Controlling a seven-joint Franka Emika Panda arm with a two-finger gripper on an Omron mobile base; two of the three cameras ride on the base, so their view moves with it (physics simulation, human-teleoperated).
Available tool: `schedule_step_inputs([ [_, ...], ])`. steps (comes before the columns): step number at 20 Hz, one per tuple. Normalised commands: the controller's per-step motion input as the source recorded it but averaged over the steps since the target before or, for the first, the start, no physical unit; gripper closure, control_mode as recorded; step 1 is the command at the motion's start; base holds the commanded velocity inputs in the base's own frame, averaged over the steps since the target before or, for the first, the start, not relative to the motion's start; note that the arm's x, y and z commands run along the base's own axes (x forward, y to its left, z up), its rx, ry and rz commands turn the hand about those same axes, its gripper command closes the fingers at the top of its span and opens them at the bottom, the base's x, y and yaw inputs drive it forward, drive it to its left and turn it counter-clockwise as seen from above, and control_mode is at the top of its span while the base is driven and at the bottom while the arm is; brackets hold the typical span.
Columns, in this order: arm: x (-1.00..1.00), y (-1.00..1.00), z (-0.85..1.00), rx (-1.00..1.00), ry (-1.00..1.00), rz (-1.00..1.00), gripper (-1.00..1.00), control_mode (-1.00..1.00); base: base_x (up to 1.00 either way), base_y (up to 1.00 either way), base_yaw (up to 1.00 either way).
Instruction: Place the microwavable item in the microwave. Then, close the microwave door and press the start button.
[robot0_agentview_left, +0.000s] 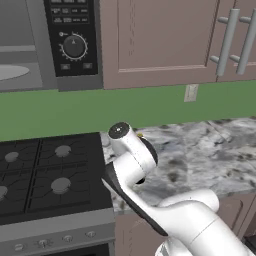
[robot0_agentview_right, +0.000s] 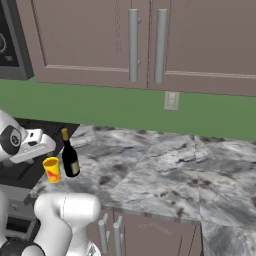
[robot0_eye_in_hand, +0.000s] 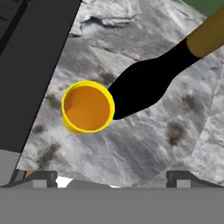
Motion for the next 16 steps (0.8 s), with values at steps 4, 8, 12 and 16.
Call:
schedule_step_inputs([
  [4, 0.00, 0.38, -0.40, -0.08, 0.21, 0.10, -1.00, -1.00, 0.00, 0.00, 0.00],
  [8, 0.03, 0.42, -0.22, -0.08, 0.15, 0.10, -1.00, -1.00, 0.00, 0.00, 0.00],
  [12, 0.10, 0.23, -0.18, -0.07, 0.14, 0.09, -1.00, -1.00, 0.00, 0.00, 0.00],
  [16, 0.23, 0.00, -0.15, -0.01, 0.14, 0.10, -1.00, -1.00, 0.00, 0.00, 0.00],
])
